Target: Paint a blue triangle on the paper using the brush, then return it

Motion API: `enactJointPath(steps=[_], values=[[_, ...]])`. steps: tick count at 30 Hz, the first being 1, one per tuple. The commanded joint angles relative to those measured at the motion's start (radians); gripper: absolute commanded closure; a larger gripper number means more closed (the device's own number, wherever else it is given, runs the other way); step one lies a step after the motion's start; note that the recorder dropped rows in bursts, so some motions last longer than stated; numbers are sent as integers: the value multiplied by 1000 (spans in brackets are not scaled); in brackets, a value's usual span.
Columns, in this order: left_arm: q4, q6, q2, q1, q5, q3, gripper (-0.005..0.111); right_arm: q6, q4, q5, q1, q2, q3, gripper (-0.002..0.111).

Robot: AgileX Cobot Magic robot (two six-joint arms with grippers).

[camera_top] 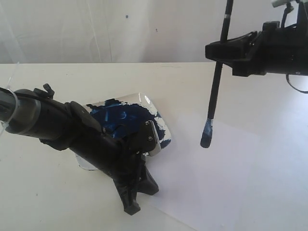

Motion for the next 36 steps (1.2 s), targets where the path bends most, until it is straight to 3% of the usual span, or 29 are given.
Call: enactJointPath(steps=[1,6,12,19,24,30,33,36], values=[[-2,-9,-9,-7,23,-1,107,283,-204,-117,3,-52,-62,108],[-2,-9,-9,-7,21,-1,107,502,-389,-327,32,-112,-115,108],[-2,-9,-9,-7,21,-1,107,722,-619,-568,159,-142,-116,108],[-2,-9,-9,-7,21,-1,107,873,-787,-726,292,-146,-106,108],[-2,-9,-9,-7,21,-1,107,1125,-1009,-814,320,-146,-78,108],[-2,-9,-9,-7,4,-1,107,1512,-1340,-933,338,-158,-16,108],[-2,-9,-9,-7,2,-1,107,1862,-1655,-1041,340,-168,33,108],[-2,-9,-9,-7,3,-1,107,2336,-2131,-1165,320,-174,73,108]])
